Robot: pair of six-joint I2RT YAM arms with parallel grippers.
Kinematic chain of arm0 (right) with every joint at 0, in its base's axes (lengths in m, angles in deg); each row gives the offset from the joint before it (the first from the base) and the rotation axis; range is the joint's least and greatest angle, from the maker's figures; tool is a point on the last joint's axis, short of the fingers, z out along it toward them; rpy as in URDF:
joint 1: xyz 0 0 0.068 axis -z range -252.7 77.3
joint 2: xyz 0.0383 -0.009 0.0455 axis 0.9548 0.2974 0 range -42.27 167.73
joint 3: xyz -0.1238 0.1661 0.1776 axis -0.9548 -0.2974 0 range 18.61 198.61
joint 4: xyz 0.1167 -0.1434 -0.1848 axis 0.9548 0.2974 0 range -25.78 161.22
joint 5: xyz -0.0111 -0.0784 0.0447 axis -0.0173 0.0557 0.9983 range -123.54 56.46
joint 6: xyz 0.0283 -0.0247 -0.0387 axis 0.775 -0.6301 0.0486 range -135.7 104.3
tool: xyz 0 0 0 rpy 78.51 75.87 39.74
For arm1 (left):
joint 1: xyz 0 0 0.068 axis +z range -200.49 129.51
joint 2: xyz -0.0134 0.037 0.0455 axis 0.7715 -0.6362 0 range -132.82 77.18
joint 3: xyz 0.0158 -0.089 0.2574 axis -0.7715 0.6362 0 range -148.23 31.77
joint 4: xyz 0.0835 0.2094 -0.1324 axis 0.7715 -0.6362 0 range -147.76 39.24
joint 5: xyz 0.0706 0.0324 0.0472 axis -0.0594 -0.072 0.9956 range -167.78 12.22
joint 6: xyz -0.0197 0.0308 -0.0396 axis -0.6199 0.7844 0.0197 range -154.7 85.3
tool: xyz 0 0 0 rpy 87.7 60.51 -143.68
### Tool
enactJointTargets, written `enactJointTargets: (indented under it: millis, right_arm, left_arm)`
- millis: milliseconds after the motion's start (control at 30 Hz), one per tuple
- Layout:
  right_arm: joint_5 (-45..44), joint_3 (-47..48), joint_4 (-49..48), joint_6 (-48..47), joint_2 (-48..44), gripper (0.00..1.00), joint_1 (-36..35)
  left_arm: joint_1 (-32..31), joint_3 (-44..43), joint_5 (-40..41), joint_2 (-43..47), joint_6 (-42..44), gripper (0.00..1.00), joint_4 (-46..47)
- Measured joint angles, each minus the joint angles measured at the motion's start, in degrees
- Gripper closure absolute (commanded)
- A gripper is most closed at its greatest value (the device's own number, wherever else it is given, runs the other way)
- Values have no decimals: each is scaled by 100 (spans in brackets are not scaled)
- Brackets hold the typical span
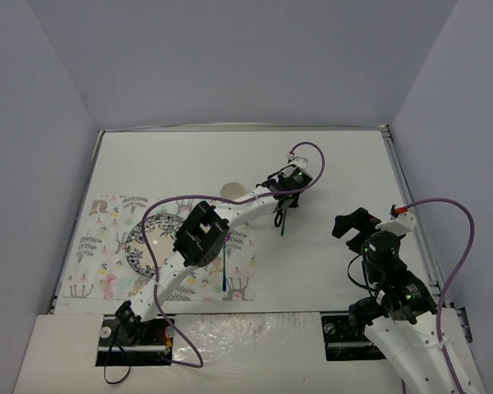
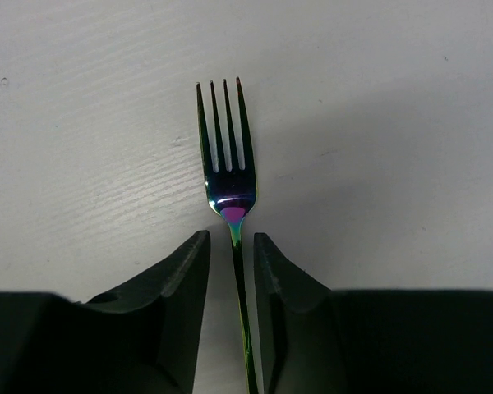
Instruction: Set the dinner table for one person
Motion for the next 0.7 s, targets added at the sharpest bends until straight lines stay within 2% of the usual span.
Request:
enactJointTargets:
  millis: [233, 700]
  right_arm:
    - [0, 0, 0, 0, 0, 6, 0]
    - [3, 0, -1, 0, -196, 6, 0]
  left_arm:
    - [2, -1, -22, 0, -69, 100, -10]
    - [17, 90, -147, 91, 388, 100, 80]
